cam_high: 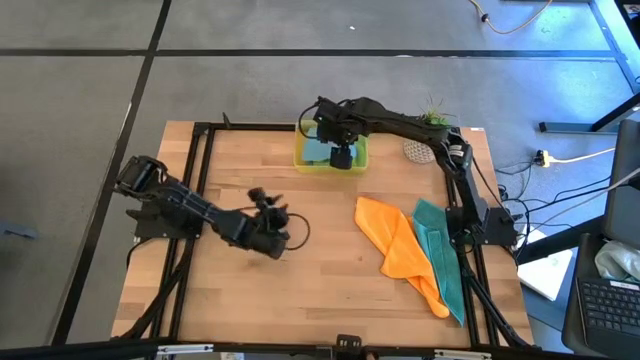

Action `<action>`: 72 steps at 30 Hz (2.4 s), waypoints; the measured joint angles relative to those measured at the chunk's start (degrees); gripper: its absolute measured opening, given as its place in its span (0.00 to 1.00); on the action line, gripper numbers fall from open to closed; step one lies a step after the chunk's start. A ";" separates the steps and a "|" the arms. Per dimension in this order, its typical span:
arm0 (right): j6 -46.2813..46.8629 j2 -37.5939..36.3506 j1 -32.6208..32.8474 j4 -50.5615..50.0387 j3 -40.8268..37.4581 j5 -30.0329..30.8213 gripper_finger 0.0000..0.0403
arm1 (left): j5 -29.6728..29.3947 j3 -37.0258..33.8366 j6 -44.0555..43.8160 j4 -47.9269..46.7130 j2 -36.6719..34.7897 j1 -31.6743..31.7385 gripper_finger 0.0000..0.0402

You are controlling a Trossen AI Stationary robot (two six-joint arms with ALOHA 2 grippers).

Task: Fold microfiber towels
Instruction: Put the blue folded cloth into the yellow bin, then fold the orange cloth

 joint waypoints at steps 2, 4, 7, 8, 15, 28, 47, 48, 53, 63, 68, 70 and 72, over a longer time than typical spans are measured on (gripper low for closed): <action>0.03 -0.02 0.07 -0.26 -0.44 0.09 0.61 | 7.85 -0.08 9.31 7.91 0.02 1.24 0.37; 0.31 -0.02 0.11 -1.29 -0.52 0.04 0.60 | 11.99 -0.01 17.29 14.52 -0.03 2.61 0.37; 1.56 -0.15 -0.48 -2.51 -1.67 -1.18 0.57 | 15.35 0.02 24.96 17.15 -1.97 5.80 0.37; 1.66 -0.15 -0.72 -2.87 -2.39 -2.38 0.55 | 16.77 0.12 25.92 17.26 -2.72 7.20 0.37; -0.28 -0.02 -1.49 5.94 -12.51 -1.43 0.52 | 23.58 0.10 25.89 12.84 -5.14 13.54 0.37; -4.22 0.32 -2.62 22.98 -16.57 -3.04 0.52 | 16.60 0.11 26.67 1.88 -8.29 15.69 0.37; -7.37 -0.63 -2.53 23.40 -12.28 0.35 0.52 | 19.44 0.05 24.53 1.01 -13.60 13.83 0.37; -7.35 -0.67 -2.73 24.90 -11.94 0.34 0.52 | 19.43 0.05 24.52 0.92 -13.60 13.83 0.37; -6.67 0.82 -4.61 26.56 -11.93 -0.84 0.52 | 19.52 0.05 22.91 -1.64 -13.60 13.83 0.37; -4.29 4.68 -6.48 23.94 -12.04 -4.25 0.52 | 19.44 0.05 20.74 -4.07 -13.76 13.61 0.37; -3.87 4.24 -6.48 23.65 -9.64 -2.86 0.52 | 19.42 0.05 21.05 -3.64 -14.19 12.96 0.37; -3.29 4.09 -6.48 21.93 -6.21 -2.86 0.52 | 19.37 0.05 21.37 -3.52 -14.43 12.92 0.37; -2.95 3.87 -6.23 21.43 -2.80 -2.79 0.52 | 19.28 0.05 21.40 -3.79 -14.40 12.89 0.37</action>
